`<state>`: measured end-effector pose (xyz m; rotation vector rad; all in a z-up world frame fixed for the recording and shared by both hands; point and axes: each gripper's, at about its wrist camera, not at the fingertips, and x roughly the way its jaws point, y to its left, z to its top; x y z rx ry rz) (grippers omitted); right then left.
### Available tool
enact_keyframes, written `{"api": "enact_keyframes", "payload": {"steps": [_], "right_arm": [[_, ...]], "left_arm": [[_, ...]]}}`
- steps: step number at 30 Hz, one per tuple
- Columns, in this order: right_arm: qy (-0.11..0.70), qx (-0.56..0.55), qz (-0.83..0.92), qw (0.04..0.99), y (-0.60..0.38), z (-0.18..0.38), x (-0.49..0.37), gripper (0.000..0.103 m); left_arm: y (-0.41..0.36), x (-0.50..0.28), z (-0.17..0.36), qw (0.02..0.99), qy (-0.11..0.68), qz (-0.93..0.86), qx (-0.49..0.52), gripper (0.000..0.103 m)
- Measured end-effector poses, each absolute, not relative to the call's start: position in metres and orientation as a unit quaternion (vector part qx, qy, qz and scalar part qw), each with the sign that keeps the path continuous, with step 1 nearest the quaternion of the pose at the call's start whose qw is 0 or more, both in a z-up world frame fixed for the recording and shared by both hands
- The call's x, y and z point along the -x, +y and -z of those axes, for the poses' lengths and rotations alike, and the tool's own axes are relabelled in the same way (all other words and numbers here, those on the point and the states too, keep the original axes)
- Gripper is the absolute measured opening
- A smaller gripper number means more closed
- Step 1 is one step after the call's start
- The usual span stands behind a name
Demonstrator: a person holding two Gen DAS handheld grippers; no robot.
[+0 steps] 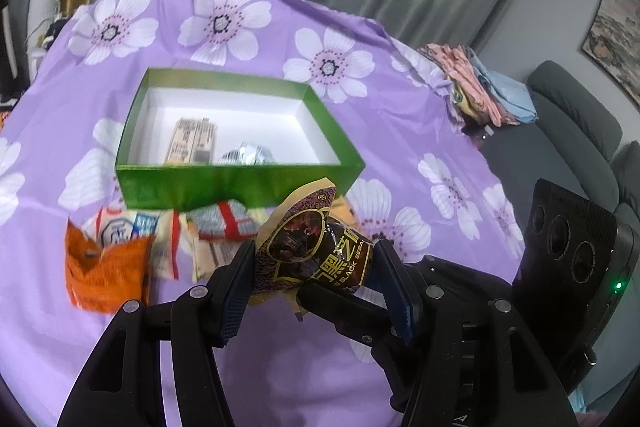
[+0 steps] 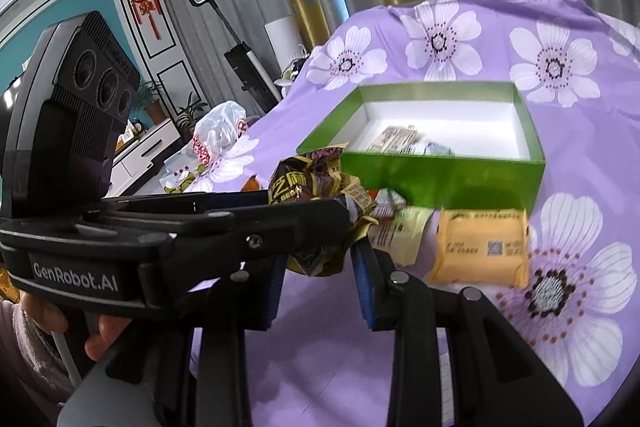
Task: Organize snacks
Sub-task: 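Carry the brown packet into the green box and open the left tool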
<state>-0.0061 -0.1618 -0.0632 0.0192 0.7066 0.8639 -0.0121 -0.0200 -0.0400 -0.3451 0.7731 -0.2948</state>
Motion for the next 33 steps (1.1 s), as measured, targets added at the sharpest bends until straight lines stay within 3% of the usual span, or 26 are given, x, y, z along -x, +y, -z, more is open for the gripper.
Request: {"api": "enact_keyframes", "payload": {"steps": [20,26,33], "right_arm": [[0.265,0.007,-0.4,0.877,-0.143,-0.017,-0.085,0.032],[0.286,0.011,-0.4,0.871,-0.132,-0.008,-0.116,0.032],[0.355,0.008,-0.394,0.848,-0.112,0.048,-0.143,0.032]], "left_arm": [[0.001,-0.085,-0.04,0.918,0.329,0.161,0.151,0.059],[0.012,-0.118,-0.016,0.908,0.357,0.151,0.158,0.059],[0.028,-0.144,0.045,0.878,0.419,0.132,0.189,0.059]]}}
